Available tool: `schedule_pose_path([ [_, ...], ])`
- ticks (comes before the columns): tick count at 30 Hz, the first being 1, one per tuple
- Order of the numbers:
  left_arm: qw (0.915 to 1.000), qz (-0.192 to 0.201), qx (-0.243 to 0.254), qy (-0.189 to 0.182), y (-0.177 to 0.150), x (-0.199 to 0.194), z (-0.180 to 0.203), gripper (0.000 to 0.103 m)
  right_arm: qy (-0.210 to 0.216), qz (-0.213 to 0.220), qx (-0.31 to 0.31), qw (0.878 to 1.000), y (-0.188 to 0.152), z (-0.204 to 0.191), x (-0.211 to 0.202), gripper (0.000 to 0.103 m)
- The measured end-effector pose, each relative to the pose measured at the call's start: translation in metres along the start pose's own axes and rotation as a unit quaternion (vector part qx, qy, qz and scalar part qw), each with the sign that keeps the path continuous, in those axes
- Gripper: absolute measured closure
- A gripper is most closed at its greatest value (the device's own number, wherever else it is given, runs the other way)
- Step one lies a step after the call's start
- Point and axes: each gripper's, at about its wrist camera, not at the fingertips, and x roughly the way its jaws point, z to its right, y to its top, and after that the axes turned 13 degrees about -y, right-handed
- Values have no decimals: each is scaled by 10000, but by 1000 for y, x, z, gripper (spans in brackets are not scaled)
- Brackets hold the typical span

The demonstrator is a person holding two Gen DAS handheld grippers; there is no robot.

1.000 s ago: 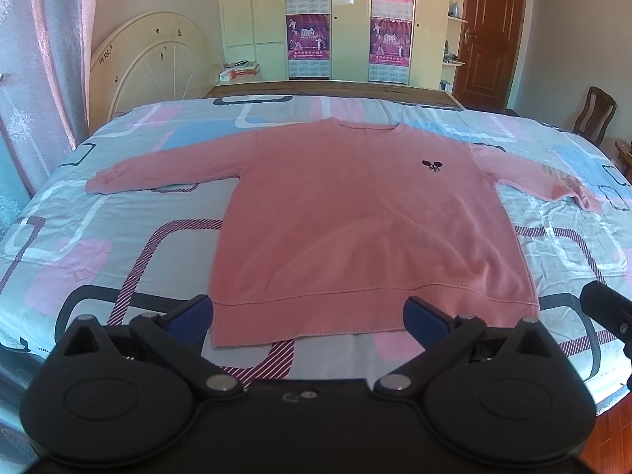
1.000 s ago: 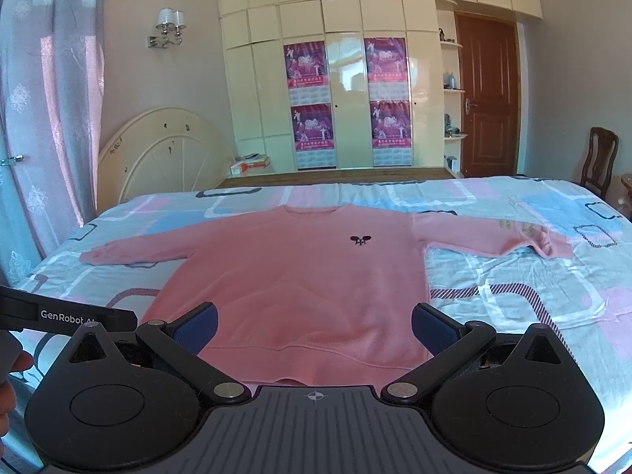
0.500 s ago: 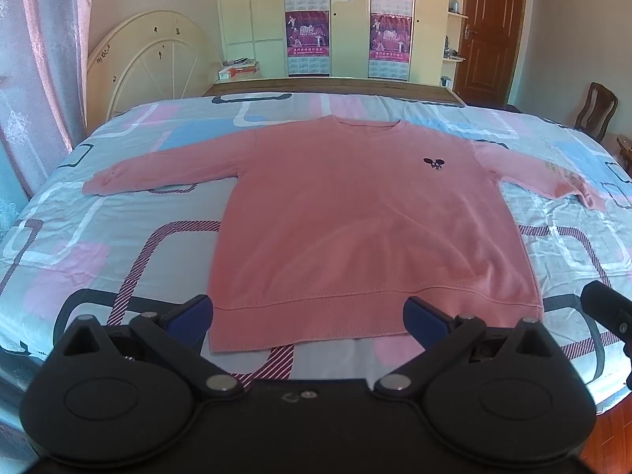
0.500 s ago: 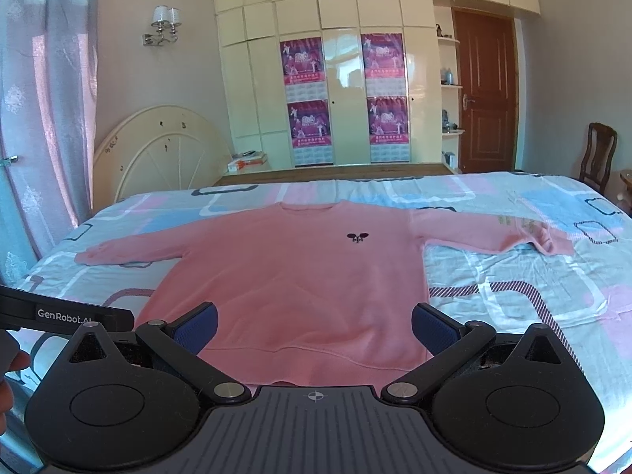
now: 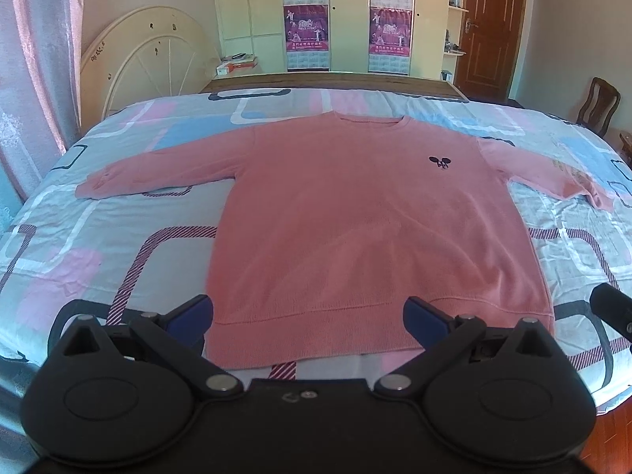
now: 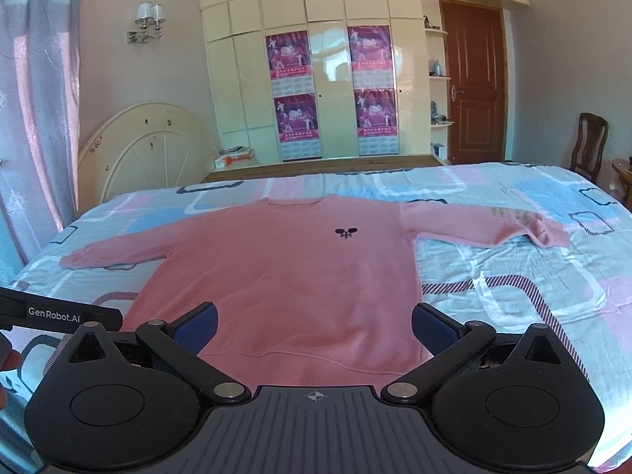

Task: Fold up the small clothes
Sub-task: 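Move both tools over the spread pink sweatshirt toward its sleeves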

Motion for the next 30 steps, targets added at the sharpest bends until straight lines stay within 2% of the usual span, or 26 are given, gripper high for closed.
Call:
schedule_pose_path([
  [14, 9999, -38, 105, -77, 38, 41, -24, 1, -244, -115, 180, 9995, 16, -18, 40, 0],
  [30, 9982, -141, 372, -441, 95, 101, -66, 1, -695, -164, 409, 9966, 48, -65, 97, 0],
])
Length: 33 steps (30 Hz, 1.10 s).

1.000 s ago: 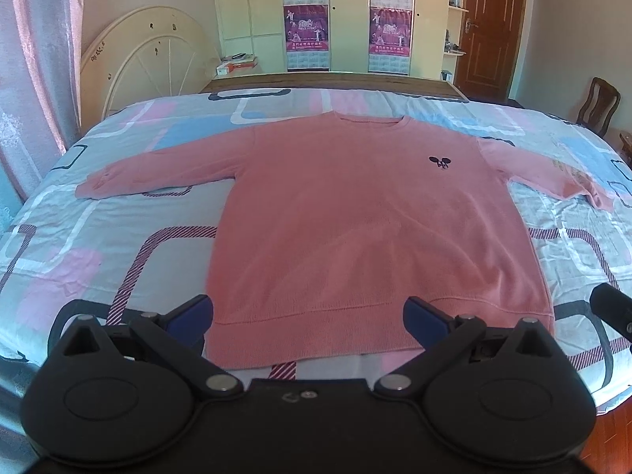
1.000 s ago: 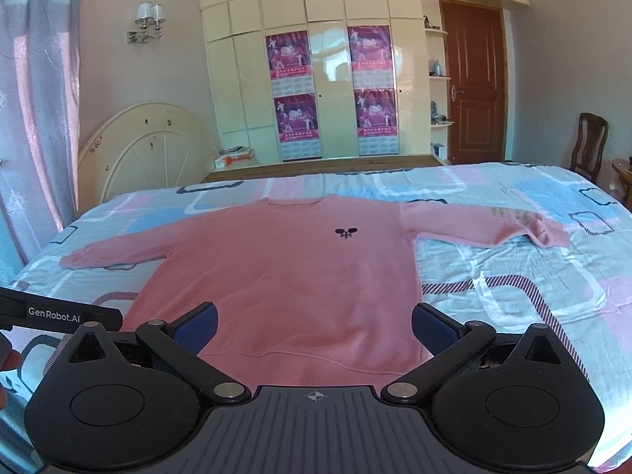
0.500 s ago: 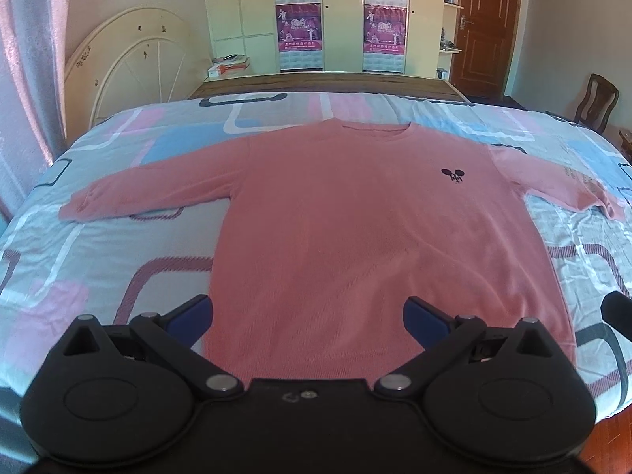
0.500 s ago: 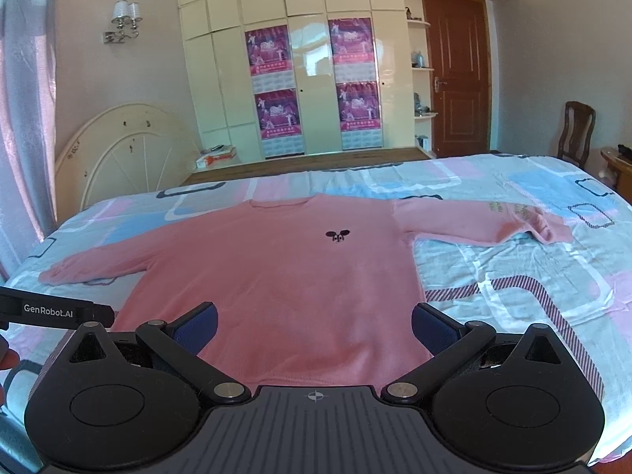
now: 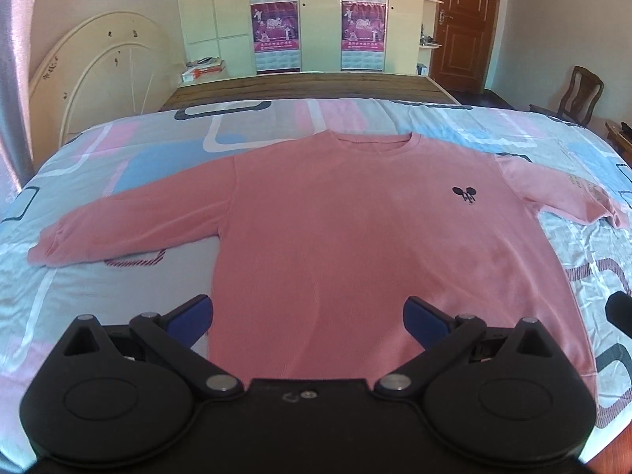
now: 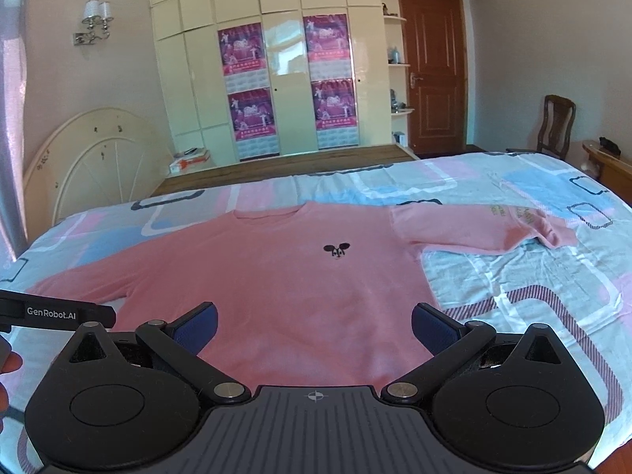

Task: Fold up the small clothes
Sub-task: 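Move both tools over the spread pink sweatshirt toward its sleeves, then lower the right tool onto a sleeve cuff and close it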

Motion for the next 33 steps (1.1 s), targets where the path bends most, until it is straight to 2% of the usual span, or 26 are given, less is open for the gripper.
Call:
schedule_pose_path([
  [10, 9998, -21, 4, -208, 31, 38, -20, 1, -511, -22, 119, 9986, 11, -5, 29, 0],
  [16, 9996, -136, -29, -255, 46, 71, -11, 2, -634, -79, 408, 9971, 21, 29, 55, 0],
  [21, 9995, -67, -159, -257, 58, 99, 7, 2, -621, -157, 533, 9965, 34, 71, 100, 1],
  [23, 9997, -69, -188, -145, 65, 111, 18, 2, -608, -156, 532, 9966, 40, 90, 121, 1],
  [25, 9997, -119, -212, -100, 72, 125, 29, 2, -649, -172, 536, 9963, 47, 109, 140, 16],
  [26, 9996, -136, -220, -87, 76, 133, 36, 2, -648, -224, 569, 9960, 50, 121, 151, 31],
  [33, 9994, -267, -231, -27, 94, 185, 73, 3, -923, -688, 1033, 9880, 61, 210, 223, 33],
])
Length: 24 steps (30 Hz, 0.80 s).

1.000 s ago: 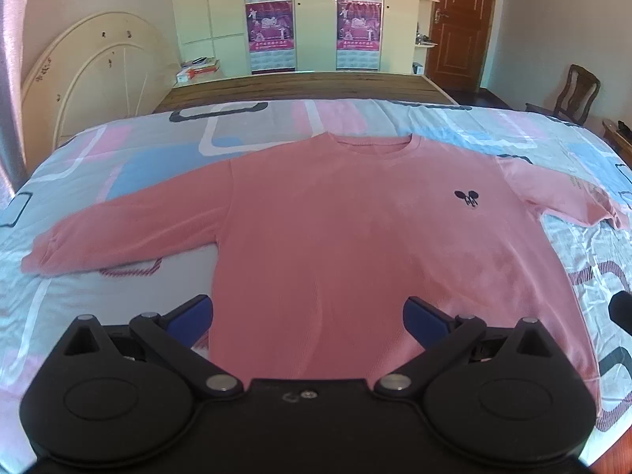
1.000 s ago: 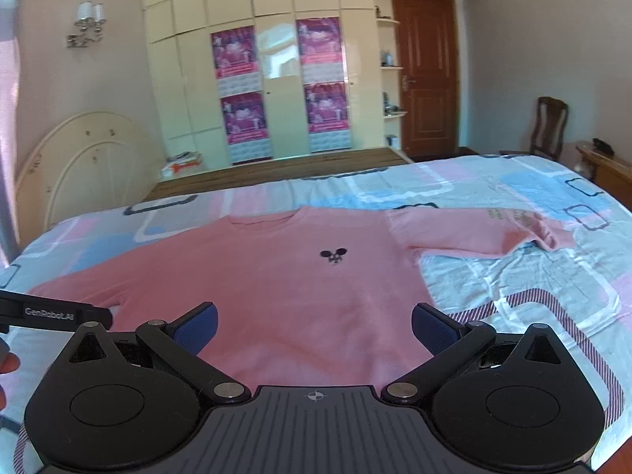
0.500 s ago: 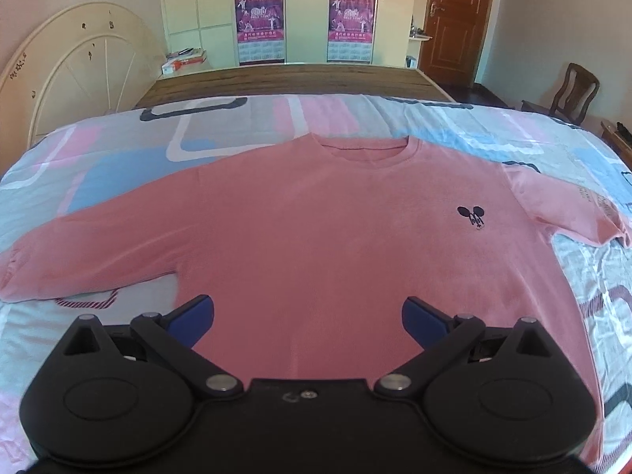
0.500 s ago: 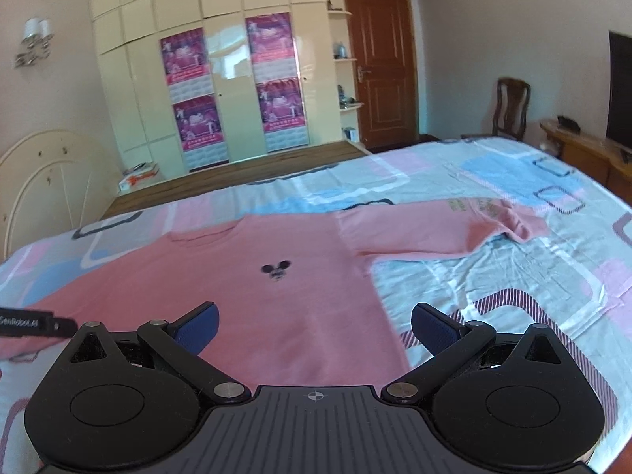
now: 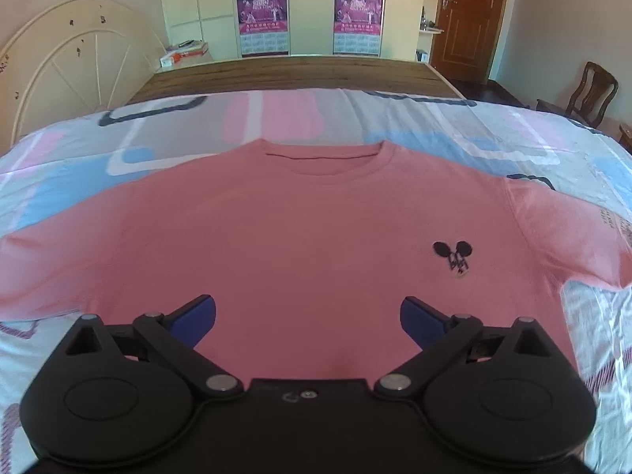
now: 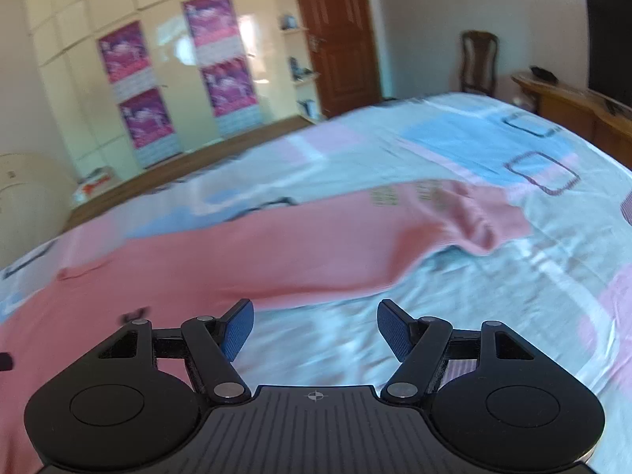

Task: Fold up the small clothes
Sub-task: 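Lower the right tool onto a sleeve cuff and close it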

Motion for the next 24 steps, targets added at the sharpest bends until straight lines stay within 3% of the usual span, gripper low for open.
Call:
schedule_pose_path([
  [4, 10000, -94, -27, -6, 12, 27, 16, 7, -141, -258, 279, 9992, 12, 33, 35, 34],
  [10, 9999, -116, 83, 74, 23, 51, 39, 7, -277, -531, 726, 9956, 29, 67, 80, 42],
  [17, 9996, -213, 73, 167, 28, 68, 45, 7, -885, -486, 1493, 9836, 45, 116, 111, 42],
  [19, 9994, -252, 90, 211, 27, 71, 44, 7, -1108, -460, 1476, 9817, 49, 123, 119, 42],
  [24, 9990, -349, 48, 286, 27, 78, 41, 8, -1215, -553, 1263, 9830, 53, 122, 138, 42],
])
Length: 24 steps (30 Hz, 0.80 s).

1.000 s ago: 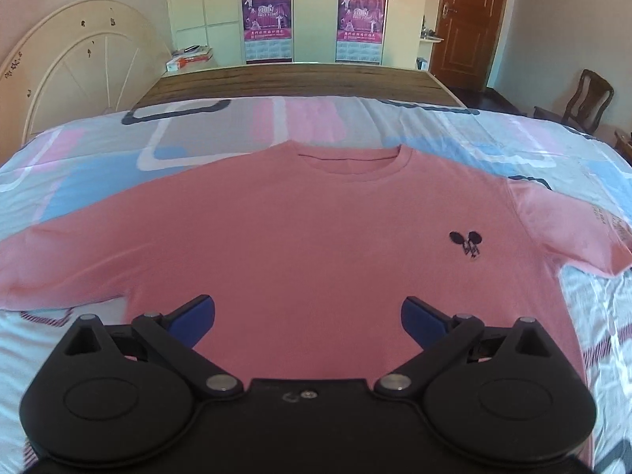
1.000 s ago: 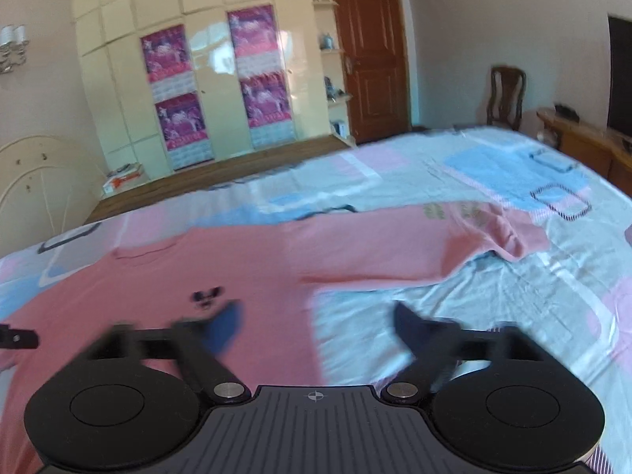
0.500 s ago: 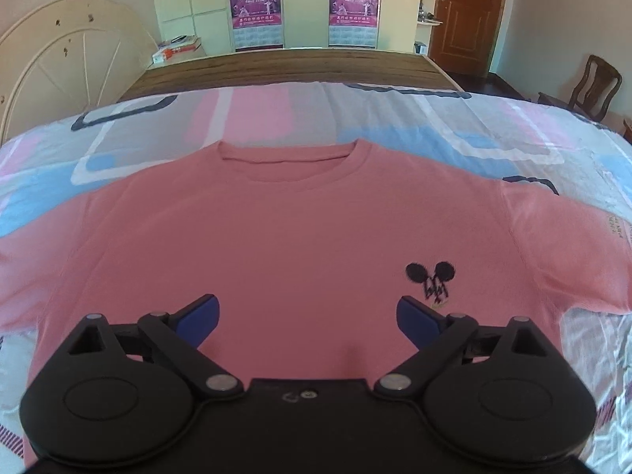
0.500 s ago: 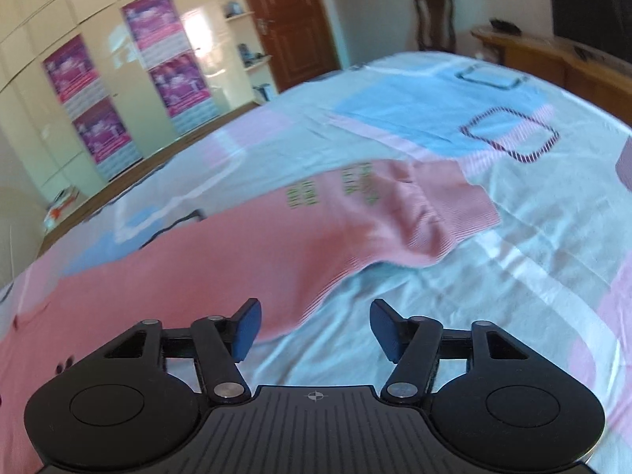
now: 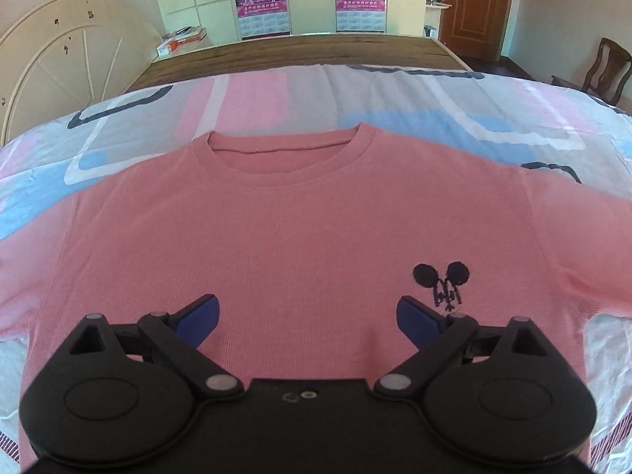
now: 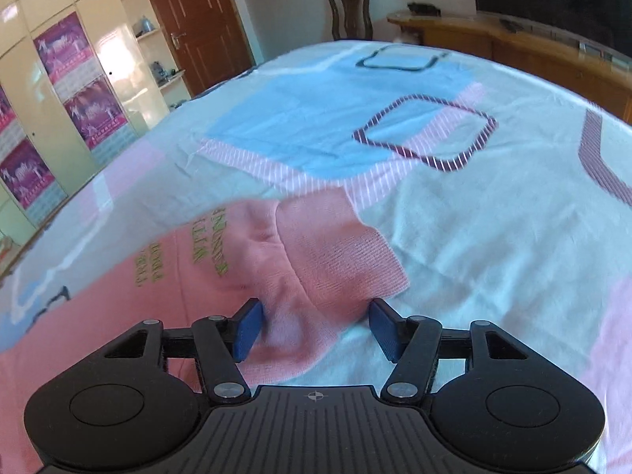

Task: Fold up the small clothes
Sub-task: 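Lower the right tool onto a sleeve cuff and close it, then carry the held sleeve across the sweatshirt body and open the right tool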

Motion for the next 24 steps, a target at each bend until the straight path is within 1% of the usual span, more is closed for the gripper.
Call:
schedule_pose_path([
  [1, 10000, -14, -15, -23, 0, 0, -1, 10, -21, 43, -57, 10000, -1, -3, -2, 43],
  [2, 10000, -31, -20, -65, 1, 1, -2, 13, 38, 95, -67, 9999, -2, -5, -4, 52],
  [3, 9999, -52, -18, -143, 1, 1, -3, 20, 66, 111, -85, 9999, -4, -7, -5, 65],
  [4, 9995, -49, 6, -327, 1, 2, -4, 21, 43, 148, -132, 9998, -4, -8, -5, 69],
  [5, 9985, -58, -17, -546, 1, 2, -6, 21, 105, 168, -187, 9996, -3, -10, -6, 83],
  [6, 9980, -89, -76, -616, 2, 2, -7, 21, 218, 153, -181, 9995, -4, -11, -7, 86],
  [9, 9985, -45, -75, -536, 3, 1, -8, 21, 371, 344, -238, 9984, -2, -17, -13, 87],
  [11, 9987, -21, -98, -505, 3, 0, -10, 21, 491, 508, -341, 9969, -2, -24, -24, 87],
  [13, 9986, -24, -162, -500, 5, -1, -14, 21, 686, 704, -516, 9938, 1, -40, -37, 87],
  [15, 9983, 22, -186, -556, 6, -3, -21, 21, 971, 901, -746, 9884, 1, -63, -54, 87],
  [18, 9985, 68, -255, -475, 9, -8, -32, 23, 1553, 1129, -1162, 9745, -9, -110, -88, 87],
  [20, 9985, 100, -301, -444, 10, -12, -42, 23, 1978, 1198, -1516, 9610, -23, -145, -113, 87],
  [21, 9984, 135, -354, -412, 10, -14, -48, 23, 2192, 1200, -1629, 9545, -32, -163, -124, 87],
  [24, 9977, 226, -566, -296, 9, -21, -70, 23, 2843, 976, -2002, 9325, -70, -218, -155, 87],
])
